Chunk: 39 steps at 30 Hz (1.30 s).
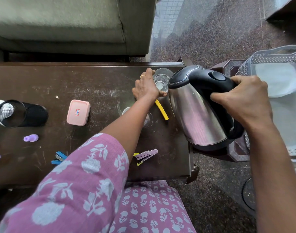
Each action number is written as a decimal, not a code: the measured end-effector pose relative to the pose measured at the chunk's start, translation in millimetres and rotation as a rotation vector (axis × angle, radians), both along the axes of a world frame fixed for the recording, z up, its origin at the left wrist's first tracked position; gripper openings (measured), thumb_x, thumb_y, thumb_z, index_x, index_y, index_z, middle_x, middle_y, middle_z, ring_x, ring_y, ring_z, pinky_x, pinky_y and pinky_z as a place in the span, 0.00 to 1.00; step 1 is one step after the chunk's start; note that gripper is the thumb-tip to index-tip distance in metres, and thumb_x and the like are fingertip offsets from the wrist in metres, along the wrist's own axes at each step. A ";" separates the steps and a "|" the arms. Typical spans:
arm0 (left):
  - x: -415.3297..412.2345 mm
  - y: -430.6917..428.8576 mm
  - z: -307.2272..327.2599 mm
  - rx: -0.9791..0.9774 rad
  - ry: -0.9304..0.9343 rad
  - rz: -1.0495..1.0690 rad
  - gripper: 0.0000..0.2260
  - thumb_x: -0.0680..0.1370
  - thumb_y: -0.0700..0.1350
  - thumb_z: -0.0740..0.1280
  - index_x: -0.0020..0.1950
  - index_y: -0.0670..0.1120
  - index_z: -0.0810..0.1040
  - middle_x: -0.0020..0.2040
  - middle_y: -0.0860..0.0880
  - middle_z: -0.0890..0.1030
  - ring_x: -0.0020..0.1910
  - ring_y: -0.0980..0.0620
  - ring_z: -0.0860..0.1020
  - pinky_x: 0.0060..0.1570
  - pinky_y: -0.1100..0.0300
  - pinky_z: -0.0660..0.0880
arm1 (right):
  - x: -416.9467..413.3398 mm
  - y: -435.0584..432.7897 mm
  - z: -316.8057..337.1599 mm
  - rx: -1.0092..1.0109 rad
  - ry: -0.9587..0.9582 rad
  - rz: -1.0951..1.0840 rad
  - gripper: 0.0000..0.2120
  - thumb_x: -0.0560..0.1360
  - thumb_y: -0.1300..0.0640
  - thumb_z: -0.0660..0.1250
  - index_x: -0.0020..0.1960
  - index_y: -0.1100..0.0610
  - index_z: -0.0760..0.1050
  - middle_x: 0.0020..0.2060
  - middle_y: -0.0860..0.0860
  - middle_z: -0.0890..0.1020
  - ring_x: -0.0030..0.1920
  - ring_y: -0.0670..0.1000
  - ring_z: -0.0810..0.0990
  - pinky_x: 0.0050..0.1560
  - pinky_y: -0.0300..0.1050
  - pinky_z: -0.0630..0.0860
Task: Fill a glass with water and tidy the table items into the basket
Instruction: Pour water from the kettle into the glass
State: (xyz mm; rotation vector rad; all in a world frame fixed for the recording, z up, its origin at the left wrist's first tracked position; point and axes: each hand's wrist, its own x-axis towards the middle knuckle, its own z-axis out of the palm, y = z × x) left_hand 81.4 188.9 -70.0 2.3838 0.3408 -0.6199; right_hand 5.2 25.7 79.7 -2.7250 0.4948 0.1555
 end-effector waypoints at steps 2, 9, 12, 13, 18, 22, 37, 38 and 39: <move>-0.1 -0.1 0.3 -0.001 0.001 -0.002 0.36 0.60 0.51 0.79 0.63 0.54 0.67 0.64 0.52 0.72 0.64 0.44 0.70 0.55 0.46 0.69 | -0.2 -0.1 -0.2 0.004 0.001 -0.002 0.16 0.56 0.48 0.64 0.35 0.59 0.78 0.22 0.50 0.68 0.32 0.57 0.70 0.35 0.44 0.66; 0.2 0.0 0.4 -0.004 0.007 0.004 0.35 0.61 0.51 0.79 0.63 0.54 0.66 0.64 0.52 0.72 0.63 0.44 0.70 0.55 0.47 0.69 | 0.1 -0.8 -1.6 0.009 -0.001 -0.007 0.17 0.56 0.47 0.64 0.37 0.58 0.79 0.22 0.50 0.69 0.33 0.58 0.72 0.36 0.43 0.67; 0.4 0.3 0.7 -0.004 0.016 0.005 0.35 0.61 0.50 0.79 0.63 0.55 0.66 0.64 0.52 0.72 0.63 0.44 0.70 0.54 0.47 0.68 | 0.5 -0.8 -2.8 -0.004 -0.006 0.002 0.18 0.56 0.47 0.64 0.38 0.59 0.79 0.23 0.53 0.70 0.34 0.59 0.74 0.36 0.43 0.67; 0.4 0.3 0.8 -0.005 0.015 0.006 0.35 0.61 0.50 0.79 0.63 0.55 0.66 0.64 0.53 0.72 0.63 0.44 0.70 0.54 0.47 0.68 | 0.3 -0.8 -3.0 -0.002 -0.007 0.001 0.18 0.56 0.47 0.64 0.38 0.59 0.79 0.23 0.53 0.70 0.35 0.59 0.74 0.36 0.44 0.68; 0.2 -0.1 0.8 -0.005 0.015 0.009 0.35 0.61 0.50 0.79 0.63 0.55 0.66 0.64 0.52 0.72 0.63 0.44 0.70 0.55 0.47 0.68 | -0.1 -0.8 -2.9 0.014 0.002 -0.004 0.15 0.56 0.47 0.64 0.36 0.56 0.78 0.22 0.49 0.70 0.34 0.58 0.74 0.36 0.43 0.67; -0.1 -0.1 0.5 0.001 0.013 0.003 0.36 0.60 0.50 0.79 0.63 0.55 0.66 0.64 0.52 0.72 0.63 0.44 0.70 0.54 0.47 0.69 | -0.3 -0.9 -3.3 0.012 0.003 -0.004 0.18 0.56 0.47 0.64 0.38 0.58 0.80 0.23 0.49 0.70 0.34 0.58 0.74 0.36 0.43 0.68; 0.8 0.1 1.1 0.002 0.021 -0.002 0.36 0.60 0.51 0.79 0.63 0.54 0.66 0.64 0.51 0.72 0.63 0.43 0.70 0.55 0.46 0.69 | 3.1 -0.7 -2.7 -0.005 -0.005 0.001 0.19 0.56 0.47 0.64 0.40 0.59 0.80 0.27 0.58 0.74 0.36 0.59 0.76 0.37 0.44 0.70; 0.7 0.2 1.0 0.001 0.021 0.000 0.36 0.60 0.50 0.79 0.63 0.55 0.66 0.64 0.52 0.73 0.63 0.43 0.70 0.55 0.46 0.69 | 3.1 -0.7 -2.6 -0.002 -0.003 -0.001 0.19 0.56 0.47 0.64 0.39 0.59 0.80 0.26 0.57 0.73 0.35 0.59 0.75 0.37 0.43 0.69; 0.6 0.4 0.9 -0.001 0.020 0.003 0.36 0.60 0.50 0.79 0.63 0.55 0.66 0.64 0.52 0.73 0.63 0.43 0.70 0.55 0.46 0.69 | 3.1 -0.7 -2.5 0.002 0.000 -0.004 0.18 0.56 0.48 0.64 0.39 0.59 0.80 0.25 0.55 0.72 0.34 0.58 0.74 0.36 0.43 0.68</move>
